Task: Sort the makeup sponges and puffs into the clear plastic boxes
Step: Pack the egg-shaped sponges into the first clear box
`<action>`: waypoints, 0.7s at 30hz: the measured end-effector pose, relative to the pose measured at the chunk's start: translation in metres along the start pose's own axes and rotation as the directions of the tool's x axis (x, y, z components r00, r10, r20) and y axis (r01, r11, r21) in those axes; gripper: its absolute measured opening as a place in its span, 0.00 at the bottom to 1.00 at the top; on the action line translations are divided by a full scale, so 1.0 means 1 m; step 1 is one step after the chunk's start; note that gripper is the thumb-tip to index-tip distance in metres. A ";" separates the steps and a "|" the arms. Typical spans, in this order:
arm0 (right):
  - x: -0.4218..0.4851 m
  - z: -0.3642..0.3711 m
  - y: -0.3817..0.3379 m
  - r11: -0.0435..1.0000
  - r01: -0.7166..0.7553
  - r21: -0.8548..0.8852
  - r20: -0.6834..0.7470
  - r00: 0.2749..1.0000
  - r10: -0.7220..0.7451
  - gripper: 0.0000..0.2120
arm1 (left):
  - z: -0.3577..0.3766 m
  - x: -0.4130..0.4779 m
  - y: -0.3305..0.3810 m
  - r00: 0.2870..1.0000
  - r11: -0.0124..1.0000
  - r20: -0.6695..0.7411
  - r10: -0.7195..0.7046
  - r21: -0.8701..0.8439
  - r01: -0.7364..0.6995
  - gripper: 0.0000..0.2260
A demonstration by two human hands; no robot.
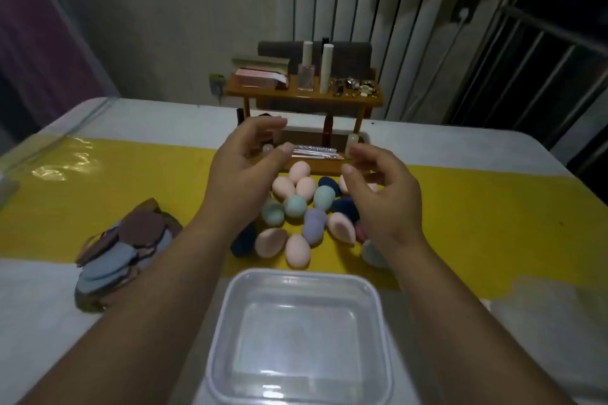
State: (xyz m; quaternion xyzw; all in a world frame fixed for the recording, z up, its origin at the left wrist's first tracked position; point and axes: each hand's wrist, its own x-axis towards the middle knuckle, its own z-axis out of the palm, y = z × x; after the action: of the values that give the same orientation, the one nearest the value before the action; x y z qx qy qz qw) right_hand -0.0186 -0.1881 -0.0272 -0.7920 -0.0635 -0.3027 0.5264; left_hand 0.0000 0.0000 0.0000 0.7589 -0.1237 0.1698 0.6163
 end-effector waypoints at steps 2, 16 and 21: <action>-0.010 0.000 -0.005 1.000 -0.019 0.016 -0.005 1.000 0.019 0.14 | -0.003 -0.012 -0.001 1.000 1.000 -0.009 0.021 0.013 -0.021 0.12; -0.065 -0.019 -0.024 0.996 -0.021 0.081 0.012 1.000 0.020 0.12 | -0.023 -0.075 0.010 0.996 0.994 -0.035 0.077 -0.079 -0.080 0.14; -0.070 -0.025 -0.027 0.996 -0.025 0.090 0.000 1.000 0.025 0.11 | -0.026 -0.086 0.007 0.994 0.993 -0.016 0.105 -0.049 -0.106 0.12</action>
State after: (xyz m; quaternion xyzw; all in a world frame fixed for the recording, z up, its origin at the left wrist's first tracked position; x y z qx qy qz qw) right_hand -0.0972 -0.1829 -0.0375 -0.7679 -0.0668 -0.2933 0.5655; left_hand -0.0840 0.0219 -0.0240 0.7346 -0.1638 0.2039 0.6261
